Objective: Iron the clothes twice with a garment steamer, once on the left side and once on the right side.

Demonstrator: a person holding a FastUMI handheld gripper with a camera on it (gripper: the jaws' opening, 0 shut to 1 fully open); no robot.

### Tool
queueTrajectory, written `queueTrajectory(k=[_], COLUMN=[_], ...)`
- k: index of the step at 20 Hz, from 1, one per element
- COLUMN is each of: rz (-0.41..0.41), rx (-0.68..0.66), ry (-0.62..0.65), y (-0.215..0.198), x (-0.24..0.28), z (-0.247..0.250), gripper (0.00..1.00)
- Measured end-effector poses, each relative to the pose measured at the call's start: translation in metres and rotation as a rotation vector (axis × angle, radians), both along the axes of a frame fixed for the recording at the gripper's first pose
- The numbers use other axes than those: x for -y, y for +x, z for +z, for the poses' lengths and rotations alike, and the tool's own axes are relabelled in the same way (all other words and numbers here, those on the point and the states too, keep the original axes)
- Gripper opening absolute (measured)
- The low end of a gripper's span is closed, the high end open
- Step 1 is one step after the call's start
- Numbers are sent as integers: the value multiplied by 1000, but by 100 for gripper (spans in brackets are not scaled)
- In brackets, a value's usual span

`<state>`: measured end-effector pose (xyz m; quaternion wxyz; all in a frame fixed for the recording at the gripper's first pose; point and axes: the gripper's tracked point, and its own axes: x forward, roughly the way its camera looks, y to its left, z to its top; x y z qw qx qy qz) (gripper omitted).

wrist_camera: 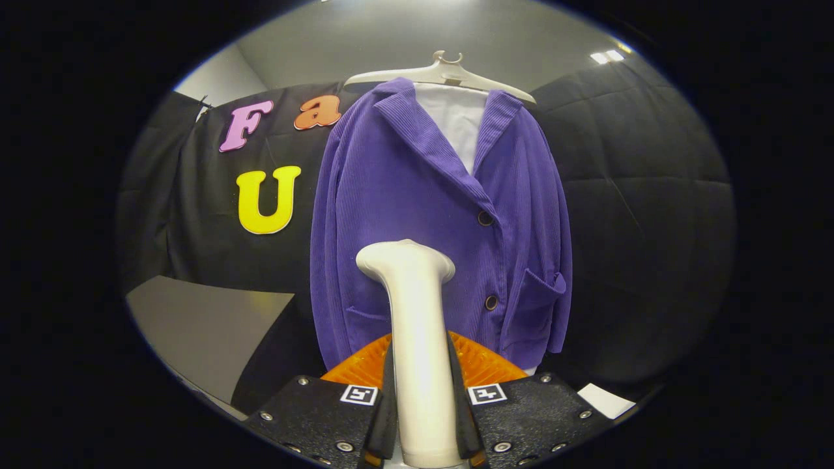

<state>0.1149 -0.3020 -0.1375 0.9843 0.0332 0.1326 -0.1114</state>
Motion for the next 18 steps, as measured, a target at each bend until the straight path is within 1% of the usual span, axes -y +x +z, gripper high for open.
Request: queueTrajectory(k=[5, 9, 14, 16, 18], rz=[-2, 14, 11, 23, 56], rx=[-38, -99, -122, -184, -252], ry=[29, 2, 32, 27, 5], y=[-9, -22, -29, -37, -45], x=[1, 2, 2, -1, -10], z=[-34, -62, -77, -96, -118], gripper=[36, 36, 36, 36, 36])
